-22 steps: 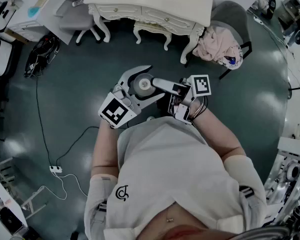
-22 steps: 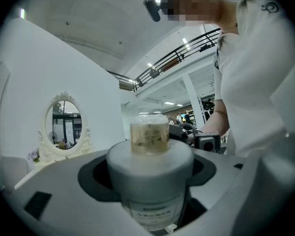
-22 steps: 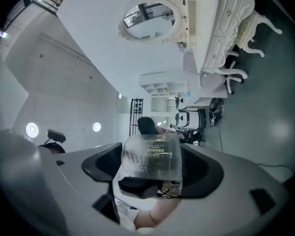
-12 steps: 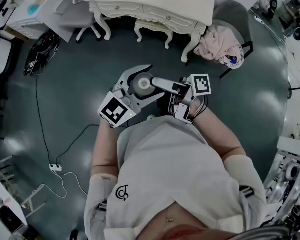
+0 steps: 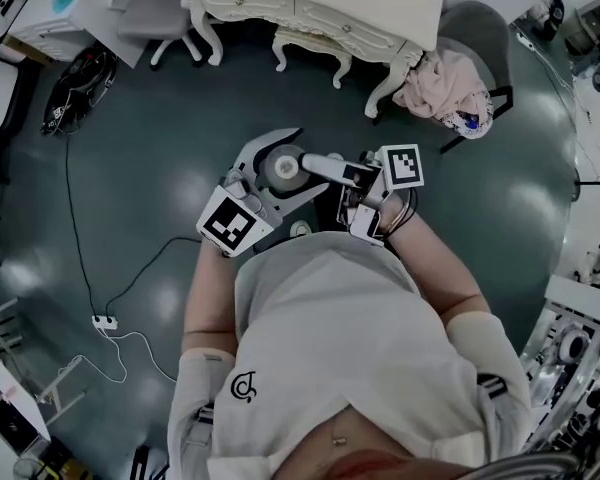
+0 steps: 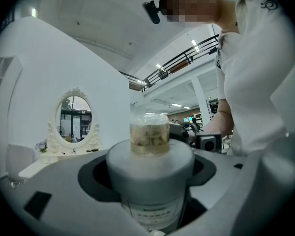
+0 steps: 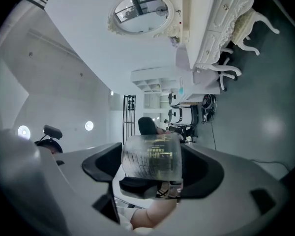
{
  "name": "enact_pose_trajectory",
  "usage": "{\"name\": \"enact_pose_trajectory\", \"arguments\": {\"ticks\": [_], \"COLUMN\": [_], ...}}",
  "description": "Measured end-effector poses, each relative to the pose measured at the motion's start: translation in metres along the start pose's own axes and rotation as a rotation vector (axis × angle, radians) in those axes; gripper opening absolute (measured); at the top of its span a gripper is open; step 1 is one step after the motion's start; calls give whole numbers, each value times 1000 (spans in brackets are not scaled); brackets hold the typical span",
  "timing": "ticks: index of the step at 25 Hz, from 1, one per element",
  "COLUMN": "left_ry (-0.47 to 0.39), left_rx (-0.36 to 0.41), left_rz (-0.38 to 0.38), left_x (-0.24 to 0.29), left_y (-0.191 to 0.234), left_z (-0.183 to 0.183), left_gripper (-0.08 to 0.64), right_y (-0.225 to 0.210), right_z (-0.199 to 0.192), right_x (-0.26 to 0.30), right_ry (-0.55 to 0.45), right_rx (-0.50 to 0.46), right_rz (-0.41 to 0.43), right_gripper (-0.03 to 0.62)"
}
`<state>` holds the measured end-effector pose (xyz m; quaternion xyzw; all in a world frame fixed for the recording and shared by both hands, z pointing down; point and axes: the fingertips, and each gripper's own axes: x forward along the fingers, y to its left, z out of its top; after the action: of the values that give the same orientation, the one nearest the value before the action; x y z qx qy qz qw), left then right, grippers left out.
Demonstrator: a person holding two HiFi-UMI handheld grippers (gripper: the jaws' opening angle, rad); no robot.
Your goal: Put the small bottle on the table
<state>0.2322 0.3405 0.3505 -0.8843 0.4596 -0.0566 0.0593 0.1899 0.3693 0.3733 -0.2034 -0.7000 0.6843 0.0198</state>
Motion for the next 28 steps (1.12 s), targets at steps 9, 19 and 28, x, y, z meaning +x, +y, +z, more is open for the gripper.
{"name": "enact_pose_trajectory", "arguments": {"ticks": [9, 19, 28], "left_ry": [59, 78, 121], "left_rx": [-4, -43, -58], "left_rz": [30, 28, 3], "left_x": [32, 104, 195], "left_y": [58, 203, 324], "left_z": [-32, -59, -82], "left_gripper": [354, 354, 354], "right_y": [-31, -54, -65], "right_z": [64, 225, 380], "right_x": [4, 30, 27], "right_ry": [31, 54, 18], "right_rx": [40, 39, -3], "right_rz": [-29, -77, -86], "right_gripper": [377, 371, 371]}}
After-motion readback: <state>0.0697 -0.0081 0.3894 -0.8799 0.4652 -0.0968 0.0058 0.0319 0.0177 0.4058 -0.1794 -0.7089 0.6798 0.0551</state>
